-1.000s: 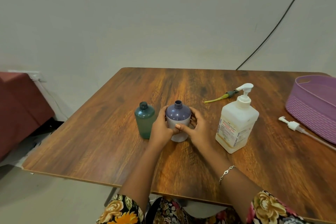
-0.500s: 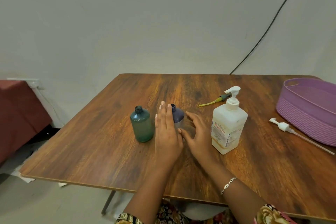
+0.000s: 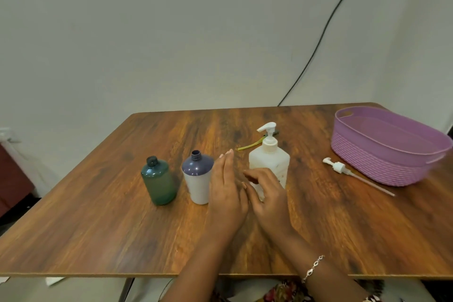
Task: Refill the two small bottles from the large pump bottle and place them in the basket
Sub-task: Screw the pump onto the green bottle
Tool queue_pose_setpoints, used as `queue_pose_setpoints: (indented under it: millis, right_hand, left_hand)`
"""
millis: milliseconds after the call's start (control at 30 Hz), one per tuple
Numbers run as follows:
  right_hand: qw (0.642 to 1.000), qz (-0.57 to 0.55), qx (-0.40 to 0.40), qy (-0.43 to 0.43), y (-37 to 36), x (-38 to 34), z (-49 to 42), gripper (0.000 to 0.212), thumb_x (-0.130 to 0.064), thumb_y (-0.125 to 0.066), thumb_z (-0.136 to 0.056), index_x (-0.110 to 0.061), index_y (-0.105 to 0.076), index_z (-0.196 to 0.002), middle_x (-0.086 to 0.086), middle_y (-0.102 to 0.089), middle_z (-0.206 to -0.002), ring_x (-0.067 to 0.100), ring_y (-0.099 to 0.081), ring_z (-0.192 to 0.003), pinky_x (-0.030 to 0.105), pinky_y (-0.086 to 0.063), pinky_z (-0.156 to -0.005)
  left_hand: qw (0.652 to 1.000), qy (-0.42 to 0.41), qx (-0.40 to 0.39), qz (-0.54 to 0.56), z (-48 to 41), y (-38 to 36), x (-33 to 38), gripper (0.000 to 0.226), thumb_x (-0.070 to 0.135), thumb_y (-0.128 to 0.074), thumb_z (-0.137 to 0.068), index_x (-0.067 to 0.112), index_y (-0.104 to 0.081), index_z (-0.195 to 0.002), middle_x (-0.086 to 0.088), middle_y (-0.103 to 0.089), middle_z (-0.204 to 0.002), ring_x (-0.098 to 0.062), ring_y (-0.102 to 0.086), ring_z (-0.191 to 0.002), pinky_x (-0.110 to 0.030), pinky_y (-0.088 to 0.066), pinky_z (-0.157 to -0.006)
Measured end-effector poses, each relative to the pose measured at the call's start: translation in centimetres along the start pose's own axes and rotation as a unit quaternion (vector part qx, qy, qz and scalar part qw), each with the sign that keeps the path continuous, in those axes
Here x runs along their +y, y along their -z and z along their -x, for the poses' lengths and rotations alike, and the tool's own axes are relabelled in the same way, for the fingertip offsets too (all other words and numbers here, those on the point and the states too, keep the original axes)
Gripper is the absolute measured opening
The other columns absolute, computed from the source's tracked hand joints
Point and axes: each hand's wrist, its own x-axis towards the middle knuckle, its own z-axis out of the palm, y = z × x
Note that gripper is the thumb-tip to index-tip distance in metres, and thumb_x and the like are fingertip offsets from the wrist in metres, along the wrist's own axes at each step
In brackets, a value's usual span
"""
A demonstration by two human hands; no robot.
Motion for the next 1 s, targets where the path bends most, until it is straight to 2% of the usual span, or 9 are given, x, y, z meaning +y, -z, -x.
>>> queue_pose_setpoints:
  millis: [133, 200, 300, 433, 633, 767, 900, 967, 1000]
  right_hand:
    - [1.000, 0.002, 0.018, 0.003, 2.0, 0.4, -0.3, 0.012, -0.011, -0.061, -0.083, -0.012, -0.063, -0.095, -0.001, -0.063, -0.090, 0.007, -0.058, -0.088, 0.023, -0.050, -0.074]
    - [1.000, 0.009, 0.023, -0.003, 3.1, 0.8, -0.3, 0.009, -0.015, -0.061, -0.085, -0.018, -0.060, -0.094, -0.007, -0.060, -0.089, 0.002, -0.056, -0.086, 0.017, -0.047, -0.069]
    - [0.999, 0.023, 0.027, -0.021, 4.6, 2.1, -0.1, 0.008, -0.013, -0.062, -0.084, -0.016, -0.061, -0.092, -0.008, -0.059, -0.089, 0.002, -0.056, -0.085, 0.018, -0.048, -0.065]
    - [0.997, 0.024, 0.056, -0.055, 6.3, 4.0, -1.0, 0.010, -0.005, -0.065, -0.082, -0.012, -0.063, -0.088, -0.006, -0.059, -0.086, 0.002, -0.055, -0.083, 0.010, -0.044, -0.066]
    - [0.989, 0.010, 0.110, -0.100, 7.6, 7.0, -4.8, 0.012, -0.003, -0.064, -0.081, -0.014, -0.062, -0.085, -0.001, -0.060, -0.081, 0.004, -0.055, -0.077, 0.010, -0.044, -0.065]
    - [0.984, -0.009, 0.090, -0.155, 7.1, 9.5, -7.6, 0.010, -0.002, -0.065, -0.081, -0.011, -0.063, -0.082, 0.004, -0.060, -0.082, 0.005, -0.054, -0.071, 0.009, -0.043, -0.063]
    - [0.976, 0.010, 0.050, -0.210, 5.8, 12.3, -10.0, 0.007, -0.003, -0.065, -0.080, -0.010, -0.063, -0.079, 0.003, -0.062, -0.078, 0.005, -0.053, -0.068, 0.005, -0.041, -0.060]
    - [0.965, 0.004, 0.031, -0.259, 4.8, 13.8, -11.0, 0.006, -0.005, -0.066, -0.080, -0.010, -0.064, -0.078, 0.002, -0.063, -0.077, 0.008, -0.055, -0.068, 0.008, -0.043, -0.059]
    - [0.958, -0.006, 0.025, -0.287, 4.3, 14.5, -11.4, 0.005, -0.005, -0.066, -0.080, -0.009, -0.064, -0.078, 0.003, -0.063, -0.077, 0.013, -0.056, -0.070, 0.014, -0.046, -0.062]
  left_hand:
    - [0.999, 0.009, -0.003, 0.035, -0.5, -0.4, 0.8, 0.065, 0.003, -0.067, -0.081, 0.005, -0.036, -0.138, 0.005, -0.032, -0.138, -0.013, -0.031, -0.131, -0.028, -0.028, -0.107]
    - [0.998, 0.033, -0.013, 0.056, -1.1, -0.7, 0.9, 0.059, 0.011, -0.064, -0.086, 0.007, -0.037, -0.138, 0.004, -0.037, -0.138, -0.010, -0.032, -0.130, -0.023, -0.028, -0.105]
    - [0.994, 0.066, -0.018, 0.088, -2.2, -1.1, 1.2, 0.050, 0.015, -0.057, -0.091, 0.007, -0.039, -0.137, -0.005, -0.043, -0.141, -0.013, -0.038, -0.129, -0.025, -0.032, -0.103]
    - [0.983, 0.120, -0.010, 0.139, -4.4, -1.5, 1.3, 0.041, 0.020, -0.048, -0.096, 0.012, -0.041, -0.136, -0.003, -0.044, -0.139, -0.009, -0.041, -0.123, -0.026, -0.036, -0.099]
    - [0.978, 0.166, -0.056, 0.113, -9.6, -3.1, -0.5, 0.034, 0.015, -0.045, -0.097, 0.007, -0.049, -0.129, -0.008, -0.051, -0.133, -0.020, -0.048, -0.121, -0.035, -0.041, -0.100]
    - [0.958, 0.233, -0.127, 0.108, -12.2, -5.1, -1.7, 0.032, 0.017, -0.046, -0.097, 0.010, -0.052, -0.128, -0.005, -0.053, -0.130, -0.018, -0.050, -0.118, -0.030, -0.042, -0.094]
    - [0.937, 0.265, -0.175, 0.144, -14.4, -7.8, -2.5, 0.029, 0.010, -0.045, -0.096, 0.004, -0.056, -0.123, -0.011, -0.056, -0.125, -0.024, -0.052, -0.112, -0.034, -0.044, -0.094]
    - [0.928, 0.284, -0.187, 0.154, -15.0, -9.2, -2.9, 0.030, 0.007, -0.045, -0.096, 0.001, -0.056, -0.123, -0.013, -0.056, -0.125, -0.025, -0.052, -0.113, -0.032, -0.044, -0.093]
    - [0.925, 0.287, -0.196, 0.153, -15.2, -9.9, -3.1, 0.030, 0.006, -0.044, -0.096, 0.000, -0.055, -0.124, -0.013, -0.055, -0.127, -0.025, -0.052, -0.114, -0.031, -0.044, -0.092]
